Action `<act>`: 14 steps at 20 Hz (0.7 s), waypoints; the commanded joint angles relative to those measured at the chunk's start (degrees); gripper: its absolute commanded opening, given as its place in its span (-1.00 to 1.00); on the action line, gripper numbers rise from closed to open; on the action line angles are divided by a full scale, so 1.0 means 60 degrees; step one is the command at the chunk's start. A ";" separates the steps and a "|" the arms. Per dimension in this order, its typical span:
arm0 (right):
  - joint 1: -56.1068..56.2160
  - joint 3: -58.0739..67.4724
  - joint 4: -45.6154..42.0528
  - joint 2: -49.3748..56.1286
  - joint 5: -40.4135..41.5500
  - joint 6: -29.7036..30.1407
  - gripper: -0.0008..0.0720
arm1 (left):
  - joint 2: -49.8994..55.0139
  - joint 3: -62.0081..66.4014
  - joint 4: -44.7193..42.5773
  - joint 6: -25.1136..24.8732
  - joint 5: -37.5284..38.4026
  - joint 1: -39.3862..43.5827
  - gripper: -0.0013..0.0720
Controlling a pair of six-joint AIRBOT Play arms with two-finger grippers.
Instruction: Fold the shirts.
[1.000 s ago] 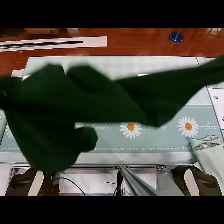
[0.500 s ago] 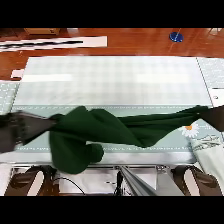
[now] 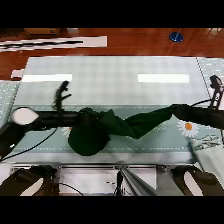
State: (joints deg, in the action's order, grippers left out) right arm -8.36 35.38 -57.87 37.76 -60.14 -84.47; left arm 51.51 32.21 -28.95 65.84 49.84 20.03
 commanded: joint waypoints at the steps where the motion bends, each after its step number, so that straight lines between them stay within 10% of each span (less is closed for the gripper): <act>1: 0.0138 -0.0302 -0.0171 0.1239 0.1468 -0.0007 -0.90 | 0.2044 -0.0069 -0.0029 -0.0608 -0.1304 0.0546 -0.89; 5: 0.0138 -0.0302 -0.0157 0.2630 0.1220 0.0062 -0.90 | 0.3195 -0.0011 0.0182 -0.0623 -0.0827 0.0528 -0.86; 9: -0.0029 -0.0022 -0.0171 0.2696 0.1472 0.0229 -0.90 | 0.2816 0.1177 0.0168 -0.0896 0.0579 -0.0299 0.52; 14: -0.0528 0.1042 -0.0251 0.2696 0.1162 0.0637 -0.90 | 0.1636 0.2892 -0.0889 -0.0747 0.3712 -0.3348 0.52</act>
State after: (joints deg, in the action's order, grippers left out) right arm -10.02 38.65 -59.07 53.65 -52.42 -81.89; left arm 64.71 44.99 -29.98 60.80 61.21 8.75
